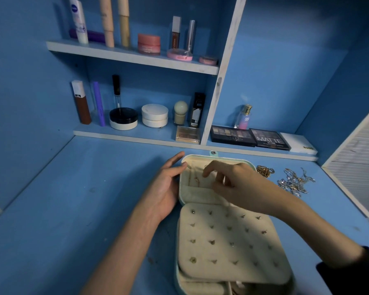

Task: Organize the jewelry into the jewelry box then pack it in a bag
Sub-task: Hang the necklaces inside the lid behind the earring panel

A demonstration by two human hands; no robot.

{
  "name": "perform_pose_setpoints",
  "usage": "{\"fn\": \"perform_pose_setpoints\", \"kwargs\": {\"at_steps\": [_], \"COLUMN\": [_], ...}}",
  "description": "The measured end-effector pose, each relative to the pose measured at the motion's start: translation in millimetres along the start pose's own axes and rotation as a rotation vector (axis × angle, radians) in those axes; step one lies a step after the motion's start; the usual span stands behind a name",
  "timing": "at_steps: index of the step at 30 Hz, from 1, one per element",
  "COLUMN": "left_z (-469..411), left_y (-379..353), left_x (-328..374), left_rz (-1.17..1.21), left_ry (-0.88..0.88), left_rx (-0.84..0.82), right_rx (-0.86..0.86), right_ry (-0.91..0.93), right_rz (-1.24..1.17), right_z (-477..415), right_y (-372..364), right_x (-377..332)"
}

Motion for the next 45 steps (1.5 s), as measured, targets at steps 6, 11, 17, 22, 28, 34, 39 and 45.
{"fn": "perform_pose_setpoints", "kwargs": {"at_steps": [6,11,17,22,28,34,39,45], "left_z": [-1.6,-0.8,-1.5,-1.2,-1.0,-0.6,-0.8,-1.2], "left_y": [-0.8,-0.7,-0.3,-0.6,-0.9,-0.1,-0.4,0.3], "left_x": [-0.3,-1.9,-2.4,-1.7,-1.5,-1.8,-2.2,-3.4], "left_rz": [0.011,0.009,0.001,-0.003,0.005,0.008,0.007,0.017], "left_ry": [-0.009,0.01,0.012,0.005,0.005,0.009,0.01,0.016], "left_rx": [0.005,0.009,0.019,0.009,0.004,0.001,0.001,0.007], "right_rx": [0.327,0.177,-0.031,0.042,0.071,0.29,0.453,0.48], "right_ry": [-0.169,-0.361,-0.458,-0.48,-0.491,-0.504,-0.467,-0.383], "right_rz": [-0.163,0.099,0.239,0.232,0.119,-0.217,-0.699,-1.0], "right_z": [-10.9,-22.3,-23.4,-24.1,-23.7,-6.9,7.4,14.2], "right_y": [71.1,68.0,30.1,23.7,27.0,70.3,100.9,120.6], "right_x": [65.0,136.5,181.3,189.2,190.0,183.5,178.2,157.5]}}
Point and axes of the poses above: each hand's wrist, its own z-axis away from the middle knuckle, its own y-axis out of the back of the hand, x = y × z, the point moved 10 cm from there along -z, towards the middle knuckle, and after that the axes turned 8 degrees about -y, right-handed, at the moved point
